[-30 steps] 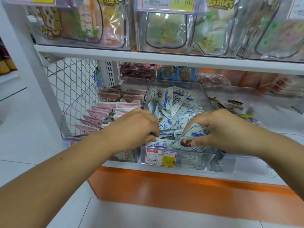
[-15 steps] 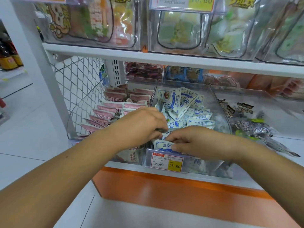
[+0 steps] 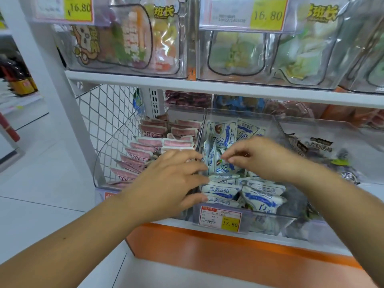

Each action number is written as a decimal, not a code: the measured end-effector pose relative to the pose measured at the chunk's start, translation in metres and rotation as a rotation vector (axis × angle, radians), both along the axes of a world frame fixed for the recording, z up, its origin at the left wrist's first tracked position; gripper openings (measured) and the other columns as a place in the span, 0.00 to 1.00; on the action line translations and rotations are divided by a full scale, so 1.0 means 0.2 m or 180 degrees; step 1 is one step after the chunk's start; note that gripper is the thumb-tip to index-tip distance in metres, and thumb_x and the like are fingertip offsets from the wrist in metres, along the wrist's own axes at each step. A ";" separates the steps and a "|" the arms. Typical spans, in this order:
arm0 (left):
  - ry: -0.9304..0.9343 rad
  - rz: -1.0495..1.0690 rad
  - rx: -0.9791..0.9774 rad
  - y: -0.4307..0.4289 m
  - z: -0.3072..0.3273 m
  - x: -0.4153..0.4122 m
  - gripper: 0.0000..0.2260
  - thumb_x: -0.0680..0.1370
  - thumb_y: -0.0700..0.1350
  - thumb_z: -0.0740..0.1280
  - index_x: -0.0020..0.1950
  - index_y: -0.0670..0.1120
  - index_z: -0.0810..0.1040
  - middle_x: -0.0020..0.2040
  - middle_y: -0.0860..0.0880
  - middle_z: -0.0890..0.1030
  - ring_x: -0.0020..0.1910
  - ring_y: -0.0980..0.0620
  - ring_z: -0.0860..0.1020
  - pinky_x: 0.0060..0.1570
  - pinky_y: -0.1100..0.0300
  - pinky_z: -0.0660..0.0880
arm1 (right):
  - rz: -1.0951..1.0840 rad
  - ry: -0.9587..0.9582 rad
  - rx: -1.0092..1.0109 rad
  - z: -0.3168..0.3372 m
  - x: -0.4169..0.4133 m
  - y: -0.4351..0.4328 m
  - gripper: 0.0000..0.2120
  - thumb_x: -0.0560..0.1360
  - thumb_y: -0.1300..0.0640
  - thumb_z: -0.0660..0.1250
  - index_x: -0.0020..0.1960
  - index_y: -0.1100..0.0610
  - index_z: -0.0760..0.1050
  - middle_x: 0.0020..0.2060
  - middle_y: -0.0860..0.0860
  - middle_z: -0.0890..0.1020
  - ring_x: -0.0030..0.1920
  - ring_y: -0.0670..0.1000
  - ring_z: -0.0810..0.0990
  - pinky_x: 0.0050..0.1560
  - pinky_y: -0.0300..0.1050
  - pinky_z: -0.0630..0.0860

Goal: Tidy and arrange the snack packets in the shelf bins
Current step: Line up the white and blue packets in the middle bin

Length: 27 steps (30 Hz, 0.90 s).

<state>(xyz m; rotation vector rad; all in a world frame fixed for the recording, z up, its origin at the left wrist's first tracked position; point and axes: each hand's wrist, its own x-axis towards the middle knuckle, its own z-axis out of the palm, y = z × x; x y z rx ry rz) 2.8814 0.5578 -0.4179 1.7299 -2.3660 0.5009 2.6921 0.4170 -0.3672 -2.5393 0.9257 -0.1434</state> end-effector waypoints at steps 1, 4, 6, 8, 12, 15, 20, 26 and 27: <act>-0.0053 0.0025 -0.0022 0.00 -0.01 0.01 0.19 0.78 0.64 0.59 0.61 0.58 0.79 0.63 0.59 0.76 0.69 0.53 0.65 0.62 0.54 0.59 | 0.0128 0.0192 0.0054 -0.05 0.04 -0.01 0.08 0.79 0.53 0.64 0.54 0.44 0.80 0.47 0.41 0.83 0.44 0.45 0.82 0.47 0.41 0.78; -0.0145 0.0062 -0.0212 0.01 -0.03 0.01 0.18 0.76 0.63 0.61 0.60 0.57 0.79 0.63 0.59 0.76 0.62 0.52 0.68 0.56 0.55 0.61 | 0.0505 0.0740 0.0189 -0.12 0.10 -0.03 0.09 0.79 0.53 0.63 0.54 0.47 0.81 0.45 0.39 0.82 0.42 0.37 0.77 0.42 0.33 0.72; -0.0098 0.0033 -0.0237 0.01 -0.04 0.01 0.19 0.77 0.63 0.60 0.62 0.55 0.78 0.63 0.58 0.76 0.55 0.53 0.69 0.51 0.56 0.66 | 0.0430 0.0695 0.0185 -0.08 0.11 -0.06 0.08 0.79 0.55 0.64 0.53 0.48 0.81 0.44 0.39 0.81 0.43 0.37 0.77 0.41 0.30 0.71; -0.0011 -0.0048 -0.0159 0.00 -0.05 0.01 0.19 0.78 0.61 0.59 0.63 0.54 0.77 0.63 0.57 0.75 0.51 0.54 0.70 0.47 0.57 0.73 | 0.0137 0.0262 0.0086 -0.08 0.10 -0.09 0.09 0.77 0.61 0.65 0.51 0.48 0.79 0.45 0.44 0.83 0.45 0.44 0.80 0.42 0.36 0.75; 0.0215 -0.0075 -0.0059 -0.01 -0.06 0.02 0.20 0.79 0.61 0.57 0.64 0.54 0.77 0.63 0.57 0.75 0.49 0.55 0.71 0.44 0.59 0.76 | 0.0408 0.0311 -0.0554 -0.19 0.16 -0.10 0.17 0.72 0.62 0.70 0.56 0.44 0.78 0.47 0.46 0.72 0.47 0.48 0.75 0.50 0.43 0.74; 0.0585 -0.0014 0.0016 0.00 -0.06 0.01 0.22 0.78 0.63 0.58 0.67 0.56 0.74 0.66 0.59 0.72 0.54 0.57 0.71 0.49 0.62 0.74 | 0.0505 0.0114 -0.0846 -0.20 0.15 -0.10 0.09 0.74 0.57 0.70 0.53 0.47 0.82 0.45 0.43 0.73 0.47 0.46 0.76 0.53 0.43 0.73; 0.2089 0.0443 0.0051 0.02 0.00 -0.07 0.25 0.75 0.66 0.58 0.70 0.60 0.66 0.61 0.71 0.64 0.53 0.70 0.70 0.48 0.73 0.67 | 0.0054 -0.1467 -0.0340 -0.06 -0.04 -0.03 0.10 0.74 0.66 0.70 0.47 0.53 0.85 0.43 0.45 0.82 0.40 0.42 0.78 0.43 0.31 0.72; 0.3545 0.0835 0.0275 0.00 0.09 -0.19 0.31 0.71 0.66 0.62 0.72 0.58 0.66 0.52 0.65 0.79 0.37 0.61 0.75 0.38 0.67 0.71 | 0.0139 -0.2218 0.0338 -0.03 -0.19 0.10 0.15 0.74 0.69 0.67 0.49 0.51 0.84 0.49 0.45 0.84 0.52 0.44 0.81 0.52 0.33 0.74; 0.3600 0.0808 0.0369 0.00 0.11 -0.20 0.35 0.69 0.68 0.61 0.74 0.57 0.63 0.51 0.66 0.80 0.37 0.63 0.76 0.39 0.68 0.71 | 0.0172 -0.2237 0.0395 -0.03 -0.20 0.11 0.16 0.75 0.70 0.66 0.51 0.51 0.84 0.50 0.45 0.83 0.53 0.44 0.81 0.53 0.33 0.74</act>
